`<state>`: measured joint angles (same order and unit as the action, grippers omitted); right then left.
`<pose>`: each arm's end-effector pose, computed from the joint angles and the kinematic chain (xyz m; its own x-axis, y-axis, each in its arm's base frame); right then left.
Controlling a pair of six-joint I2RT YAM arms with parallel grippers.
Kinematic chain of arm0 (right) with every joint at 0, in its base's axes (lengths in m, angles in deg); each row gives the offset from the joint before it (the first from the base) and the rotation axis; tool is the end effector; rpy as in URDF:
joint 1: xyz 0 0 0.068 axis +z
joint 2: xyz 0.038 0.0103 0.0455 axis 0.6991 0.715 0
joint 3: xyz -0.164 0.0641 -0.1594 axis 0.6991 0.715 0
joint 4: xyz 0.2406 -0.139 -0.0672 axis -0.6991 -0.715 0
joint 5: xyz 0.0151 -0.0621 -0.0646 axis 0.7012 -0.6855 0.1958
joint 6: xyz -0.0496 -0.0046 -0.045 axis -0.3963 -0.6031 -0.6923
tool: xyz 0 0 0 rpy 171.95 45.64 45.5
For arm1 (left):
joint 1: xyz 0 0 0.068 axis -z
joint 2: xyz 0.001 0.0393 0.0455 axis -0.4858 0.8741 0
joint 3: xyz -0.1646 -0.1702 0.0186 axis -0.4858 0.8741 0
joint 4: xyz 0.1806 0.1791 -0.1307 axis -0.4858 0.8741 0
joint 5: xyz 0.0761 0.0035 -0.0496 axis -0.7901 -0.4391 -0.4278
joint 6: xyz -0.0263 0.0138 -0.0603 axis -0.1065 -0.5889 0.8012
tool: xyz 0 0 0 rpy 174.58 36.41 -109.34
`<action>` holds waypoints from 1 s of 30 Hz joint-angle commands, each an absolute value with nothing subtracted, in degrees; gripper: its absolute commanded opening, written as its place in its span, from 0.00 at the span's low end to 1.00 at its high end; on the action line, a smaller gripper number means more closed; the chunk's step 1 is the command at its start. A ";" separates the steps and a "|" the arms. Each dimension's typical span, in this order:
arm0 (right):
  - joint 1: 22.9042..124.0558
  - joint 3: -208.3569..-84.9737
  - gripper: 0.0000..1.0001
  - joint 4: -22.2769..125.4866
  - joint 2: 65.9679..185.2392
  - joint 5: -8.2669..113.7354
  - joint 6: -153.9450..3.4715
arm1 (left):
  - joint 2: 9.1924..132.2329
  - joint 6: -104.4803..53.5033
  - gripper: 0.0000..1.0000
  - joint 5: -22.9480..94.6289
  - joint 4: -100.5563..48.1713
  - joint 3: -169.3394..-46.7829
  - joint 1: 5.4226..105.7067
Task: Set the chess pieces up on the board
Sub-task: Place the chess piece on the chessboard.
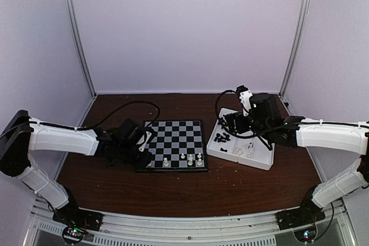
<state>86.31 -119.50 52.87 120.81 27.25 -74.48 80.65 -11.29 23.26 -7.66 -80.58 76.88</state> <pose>0.2674 0.2184 0.2041 -0.3935 -0.1851 -0.9005 -0.3851 0.9226 -0.0214 0.2148 -0.2310 0.1020 -0.8170 0.2558 -0.5168 0.3955 0.9008 -0.1794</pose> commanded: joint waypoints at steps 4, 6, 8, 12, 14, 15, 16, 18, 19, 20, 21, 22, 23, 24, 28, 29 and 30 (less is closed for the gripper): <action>85.92 -119.17 1.00 52.62 119.03 27.25 -74.82 | 82.23 -11.67 0.00 22.71 -12.12 -81.94 77.23; 85.84 -118.82 1.00 52.58 118.75 27.31 -74.67 | 82.89 -11.76 0.00 22.66 -12.07 -82.46 77.22; 85.84 -118.52 1.00 52.63 118.55 27.39 -74.59 | 83.42 -11.76 0.00 22.52 -12.16 -82.69 77.23; 85.74 -118.02 1.00 52.68 118.48 27.34 -74.41 | 83.72 -11.76 0.00 21.98 -12.16 -82.63 77.23; 85.61 -117.97 1.00 52.80 118.60 27.53 -74.43 | 83.83 -11.67 0.00 21.58 -12.18 -82.42 77.23; 85.66 -117.96 1.00 52.80 118.77 27.66 -74.41 | 83.86 -11.67 0.00 21.52 -12.20 -82.39 77.23; 85.54 -118.04 1.00 52.86 118.85 27.69 -74.41 | 83.90 -11.67 0.00 21.44 -12.22 -82.46 77.23; 85.48 -118.22 1.00 52.90 119.09 28.01 -74.40 | 83.99 -11.67 0.00 21.46 -12.22 -82.40 77.23; 85.44 -118.35 1.00 52.87 119.18 28.08 -74.45 | 83.99 -11.67 0.01 21.34 -12.15 -82.46 77.23; 85.48 -118.44 1.00 52.89 119.22 28.22 -74.49 | 84.00 -11.60 0.03 21.30 -12.05 -82.53 77.23; 85.49 -118.53 1.00 52.90 119.42 28.33 -74.54 | 83.97 -11.66 0.07 21.33 -11.93 -82.56 77.23; 85.36 -118.57 1.00 52.90 119.48 28.32 -74.58 | 83.86 -11.62 0.14 21.21 -11.91 -82.48 77.23; 85.38 -118.66 1.00 52.84 119.56 28.35 -74.58 | 83.64 -11.59 0.19 21.05 -11.78 -82.50 77.23; 85.40 -118.67 1.00 52.82 119.58 28.39 -74.60 | 83.45 -11.56 0.24 20.99 -11.74 -82.48 77.23; 85.31 -118.66 1.00 52.64 119.43 28.44 -74.47 | 81.75 -11.41 0.34 21.00 -10.73 -83.14 77.18; 85.23 -118.59 1.00 52.64 119.36 28.40 -74.50 | 81.21 -11.39 0.36 21.11 -9.80 -83.77 77.22; 85.22 -118.58 1.00 52.64 119.21 28.46 -74.49 | 80.68 -11.48 0.38 21.07 -8.76 -84.38 77.23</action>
<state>85.65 -118.67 52.84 119.72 28.19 -74.57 83.25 -11.29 21.73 -10.00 -81.43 76.92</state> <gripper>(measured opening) 0.997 0.350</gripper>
